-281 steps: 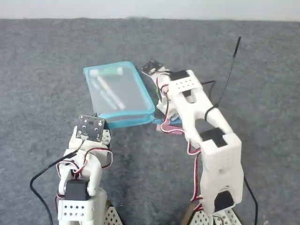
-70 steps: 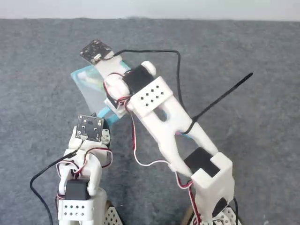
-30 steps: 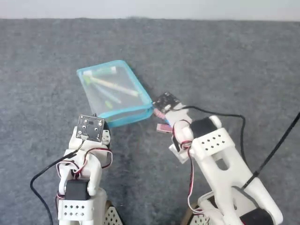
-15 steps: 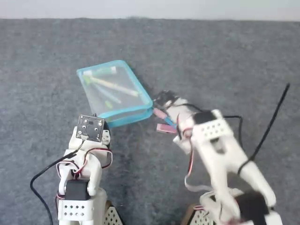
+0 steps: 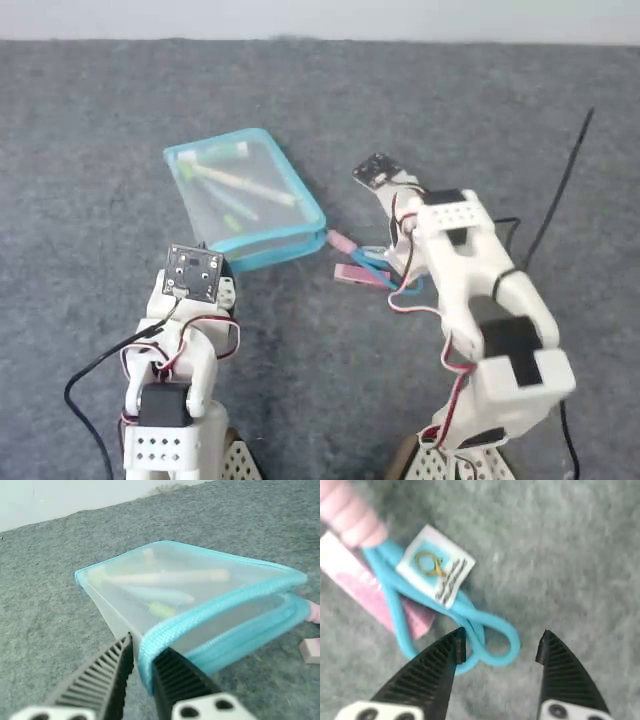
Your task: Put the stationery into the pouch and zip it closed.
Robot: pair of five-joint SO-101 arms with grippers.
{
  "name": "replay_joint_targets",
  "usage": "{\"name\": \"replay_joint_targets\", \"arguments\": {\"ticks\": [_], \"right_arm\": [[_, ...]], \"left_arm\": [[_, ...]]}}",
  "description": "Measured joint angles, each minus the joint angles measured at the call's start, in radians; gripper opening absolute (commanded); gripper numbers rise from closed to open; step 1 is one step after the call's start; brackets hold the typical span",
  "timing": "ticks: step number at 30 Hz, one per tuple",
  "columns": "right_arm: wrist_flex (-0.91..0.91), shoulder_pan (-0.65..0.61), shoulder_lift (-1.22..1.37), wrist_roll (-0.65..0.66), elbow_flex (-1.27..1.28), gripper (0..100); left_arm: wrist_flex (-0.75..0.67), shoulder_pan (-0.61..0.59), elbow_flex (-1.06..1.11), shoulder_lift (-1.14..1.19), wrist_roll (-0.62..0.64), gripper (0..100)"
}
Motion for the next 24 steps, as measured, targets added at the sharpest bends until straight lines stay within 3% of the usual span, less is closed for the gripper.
{"name": "replay_joint_targets", "arguments": {"ticks": [9, 17, 21, 24], "right_arm": [[0.017, 0.086, 0.051, -0.057, -0.201, 22.6], [0.133, 0.081, 0.051, -0.091, -0.29, 22.5], [0.241, -0.009, 0.037, -0.028, -0.258, 22.4], [0.226, -0.098, -0.04, -0.002, -0.146, 22.4]], "left_arm": [[0.0, 0.0, 0.0, 0.0, 0.0, 1], [0.0, 0.0, 0.0, 0.0, -0.026, 1], [0.0, 0.0, 0.0, 0.0, -0.028, 1], [0.0, 0.0, 0.0, 0.0, -0.028, 1]]}}
